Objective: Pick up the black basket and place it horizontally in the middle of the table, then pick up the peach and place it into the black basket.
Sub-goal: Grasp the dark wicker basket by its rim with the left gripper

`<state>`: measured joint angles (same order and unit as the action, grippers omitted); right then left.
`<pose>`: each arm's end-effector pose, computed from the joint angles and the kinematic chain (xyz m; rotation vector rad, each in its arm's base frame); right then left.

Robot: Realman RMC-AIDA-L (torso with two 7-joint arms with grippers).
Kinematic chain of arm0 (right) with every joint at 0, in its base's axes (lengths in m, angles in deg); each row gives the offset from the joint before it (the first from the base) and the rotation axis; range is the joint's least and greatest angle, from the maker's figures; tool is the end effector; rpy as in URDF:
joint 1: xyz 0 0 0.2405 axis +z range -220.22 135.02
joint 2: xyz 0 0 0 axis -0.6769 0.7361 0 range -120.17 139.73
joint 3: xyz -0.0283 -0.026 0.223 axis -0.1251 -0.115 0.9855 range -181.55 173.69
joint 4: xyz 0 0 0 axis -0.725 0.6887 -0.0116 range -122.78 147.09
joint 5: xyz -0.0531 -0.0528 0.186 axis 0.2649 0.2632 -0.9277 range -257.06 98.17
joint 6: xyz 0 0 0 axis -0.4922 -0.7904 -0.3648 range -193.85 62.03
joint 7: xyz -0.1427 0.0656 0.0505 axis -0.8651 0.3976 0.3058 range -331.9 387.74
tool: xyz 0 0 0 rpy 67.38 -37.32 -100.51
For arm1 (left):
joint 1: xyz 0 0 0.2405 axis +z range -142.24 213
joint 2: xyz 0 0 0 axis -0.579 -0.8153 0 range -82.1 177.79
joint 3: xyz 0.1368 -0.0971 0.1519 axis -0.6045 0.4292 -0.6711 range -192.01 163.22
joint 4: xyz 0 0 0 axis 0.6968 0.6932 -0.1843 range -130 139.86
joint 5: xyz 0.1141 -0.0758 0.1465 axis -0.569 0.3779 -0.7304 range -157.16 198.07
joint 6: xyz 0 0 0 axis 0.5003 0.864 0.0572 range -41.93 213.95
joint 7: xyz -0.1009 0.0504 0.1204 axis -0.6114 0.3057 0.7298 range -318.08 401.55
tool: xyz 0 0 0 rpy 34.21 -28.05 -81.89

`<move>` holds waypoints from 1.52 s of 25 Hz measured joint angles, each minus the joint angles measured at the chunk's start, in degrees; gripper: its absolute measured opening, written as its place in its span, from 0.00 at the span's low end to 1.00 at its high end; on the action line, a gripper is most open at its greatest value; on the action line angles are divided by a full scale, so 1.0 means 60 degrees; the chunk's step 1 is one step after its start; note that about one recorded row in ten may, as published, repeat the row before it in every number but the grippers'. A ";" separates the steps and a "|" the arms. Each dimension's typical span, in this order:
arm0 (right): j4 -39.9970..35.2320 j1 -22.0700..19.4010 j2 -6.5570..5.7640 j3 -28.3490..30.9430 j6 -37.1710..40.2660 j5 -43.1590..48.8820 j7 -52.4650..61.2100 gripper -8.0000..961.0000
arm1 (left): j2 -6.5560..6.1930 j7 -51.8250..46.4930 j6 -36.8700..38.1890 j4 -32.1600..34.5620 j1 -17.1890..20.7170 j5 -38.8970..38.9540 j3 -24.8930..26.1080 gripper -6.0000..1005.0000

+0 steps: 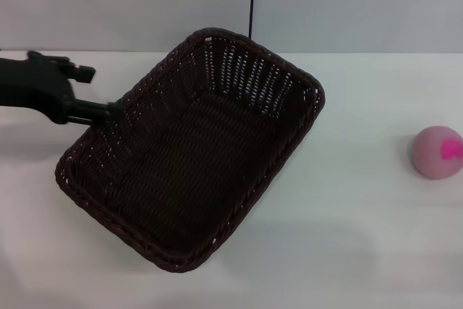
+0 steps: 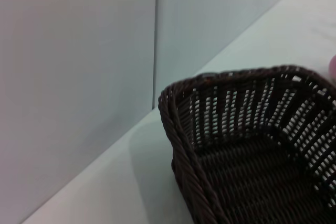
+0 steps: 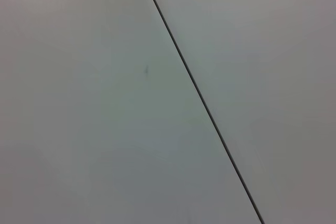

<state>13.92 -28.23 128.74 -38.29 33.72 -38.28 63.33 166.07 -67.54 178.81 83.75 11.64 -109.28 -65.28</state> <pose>0.3202 0.2415 0.0771 -1.2444 0.5769 1.1759 -0.2146 0.3245 0.0739 -2.6471 -0.6314 -0.0633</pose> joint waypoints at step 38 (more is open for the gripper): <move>-0.0102 0.0053 0.0007 0.0030 -0.0172 -0.0005 0.0001 0.67 | 0.0046 -0.2137 -0.1545 0.0708 -0.0078 -0.2211 -0.3886 0.43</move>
<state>13.30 -27.91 128.79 -38.11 32.69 -38.31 63.34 166.35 -80.36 169.54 88.00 11.17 -122.55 -88.60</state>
